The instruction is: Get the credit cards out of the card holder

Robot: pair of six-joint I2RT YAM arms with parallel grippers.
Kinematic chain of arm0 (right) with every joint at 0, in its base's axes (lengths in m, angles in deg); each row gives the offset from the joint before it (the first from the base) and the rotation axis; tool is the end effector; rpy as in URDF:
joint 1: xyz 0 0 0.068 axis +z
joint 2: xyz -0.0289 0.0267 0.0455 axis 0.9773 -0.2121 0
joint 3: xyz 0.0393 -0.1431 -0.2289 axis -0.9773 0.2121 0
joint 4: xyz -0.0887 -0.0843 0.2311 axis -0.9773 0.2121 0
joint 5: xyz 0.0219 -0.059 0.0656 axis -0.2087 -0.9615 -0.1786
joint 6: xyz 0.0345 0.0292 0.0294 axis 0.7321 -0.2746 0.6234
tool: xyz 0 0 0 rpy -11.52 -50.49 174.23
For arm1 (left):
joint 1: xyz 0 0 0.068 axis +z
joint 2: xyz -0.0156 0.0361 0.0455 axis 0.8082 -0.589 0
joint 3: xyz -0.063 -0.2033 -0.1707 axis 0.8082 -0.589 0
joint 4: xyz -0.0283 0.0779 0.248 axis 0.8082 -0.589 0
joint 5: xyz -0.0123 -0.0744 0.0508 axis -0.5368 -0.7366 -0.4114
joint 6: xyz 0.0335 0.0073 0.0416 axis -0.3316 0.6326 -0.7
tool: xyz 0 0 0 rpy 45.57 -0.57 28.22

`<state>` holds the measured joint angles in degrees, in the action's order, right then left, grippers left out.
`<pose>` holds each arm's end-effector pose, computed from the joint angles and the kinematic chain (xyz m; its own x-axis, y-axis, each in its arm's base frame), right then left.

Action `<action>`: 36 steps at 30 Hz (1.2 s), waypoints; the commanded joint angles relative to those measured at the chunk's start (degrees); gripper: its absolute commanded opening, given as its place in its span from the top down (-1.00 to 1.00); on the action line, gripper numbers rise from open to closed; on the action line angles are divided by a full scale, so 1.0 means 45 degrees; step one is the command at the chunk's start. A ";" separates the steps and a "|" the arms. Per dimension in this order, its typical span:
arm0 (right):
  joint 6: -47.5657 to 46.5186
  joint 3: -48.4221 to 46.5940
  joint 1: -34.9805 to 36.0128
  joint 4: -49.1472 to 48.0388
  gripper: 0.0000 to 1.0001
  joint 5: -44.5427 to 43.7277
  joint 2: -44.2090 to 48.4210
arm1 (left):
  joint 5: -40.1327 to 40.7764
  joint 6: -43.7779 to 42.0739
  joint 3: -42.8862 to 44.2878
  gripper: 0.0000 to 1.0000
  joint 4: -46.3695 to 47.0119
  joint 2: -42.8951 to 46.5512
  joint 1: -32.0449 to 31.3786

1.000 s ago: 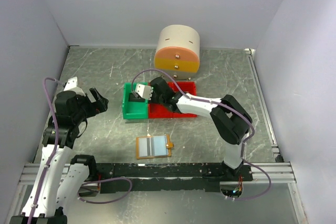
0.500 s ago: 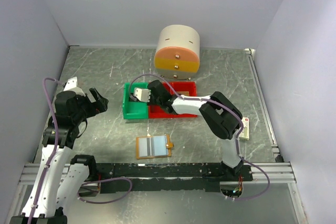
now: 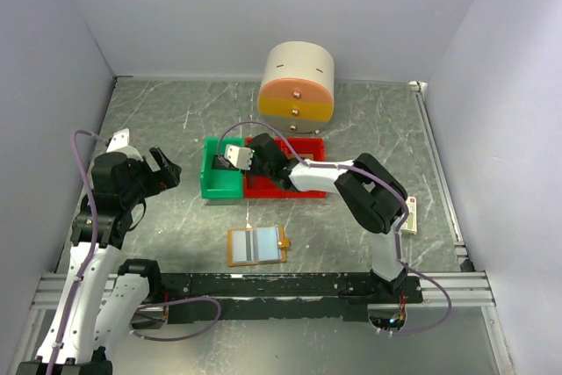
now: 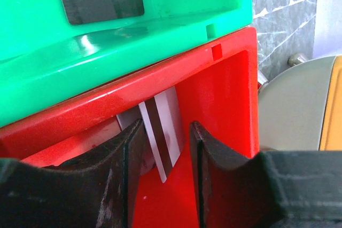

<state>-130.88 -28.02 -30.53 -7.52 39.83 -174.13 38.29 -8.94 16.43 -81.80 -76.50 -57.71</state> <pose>0.2940 0.3079 0.1517 0.1377 -0.8690 -0.4753 -0.7372 0.2306 -0.6351 0.1418 -0.0104 0.3024 -0.4558 -0.4000 -0.7951 -0.1172 0.9125 -0.3919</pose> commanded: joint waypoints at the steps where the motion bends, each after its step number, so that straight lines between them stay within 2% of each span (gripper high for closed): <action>1: 0.0732 0.0276 -0.0099 0.0054 0.20 0.0593 0.0735 | -0.0023 -0.0217 -0.0067 -0.98 0.0474 0.0072 0.0081; 8: 0.1487 0.0761 -0.0148 -0.0343 0.15 0.0874 0.1829 | -0.0132 -0.0224 -0.0055 -0.98 0.0495 -0.0002 0.0081; 11: 0.2762 0.0746 -0.0152 -0.0421 0.13 0.1012 0.2476 | -0.0224 -0.0241 -0.0076 -0.98 0.0529 -0.0054 0.0081; 16: 0.6830 0.0457 -0.0182 0.0503 0.12 0.2270 0.4275 | -0.0422 -0.0268 -0.0081 -0.98 0.0553 -0.0166 0.0081; 20: 1.1617 0.0769 -0.0184 0.1559 0.03 0.2430 0.5795 | -0.0516 -0.0297 -0.0090 -0.98 0.0593 -0.0133 0.0081; 21: 1.3900 0.0653 -0.0226 0.2473 -0.31 0.2160 0.5990 | -0.0527 -0.0294 -0.0092 -0.98 0.0593 -0.0123 0.0081; 22: 1.5415 0.0577 -0.0399 0.3302 -0.46 0.2964 0.6002 | -0.0525 -0.0292 -0.0100 -0.98 0.0593 -0.0116 0.0081; 23: 1.6088 0.0500 -0.0494 0.3824 -0.48 0.4395 0.5865 | -0.0525 -0.0291 -0.0118 -0.98 0.0603 -0.0113 0.0081; 25: 1.7035 0.0457 -0.0324 0.4769 -0.52 0.5625 0.5615 | -0.0526 -0.0282 -0.0112 -0.98 0.0613 -0.0135 0.0081; 31: 2.0799 0.3425 0.1321 0.3593 -0.45 0.4220 0.6312 | -0.0477 -0.0241 -0.0079 -0.98 0.0550 -0.0283 0.0080; 36: 2.2348 0.2770 0.3543 0.5516 -0.31 0.0845 0.5395 | -0.0729 -0.0355 -0.0143 -0.99 0.0692 -0.0228 0.0081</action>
<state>-41.22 -12.28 -20.57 12.19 54.91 -147.99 36.96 -9.44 16.41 -80.99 -77.96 -57.71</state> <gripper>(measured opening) 0.691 0.992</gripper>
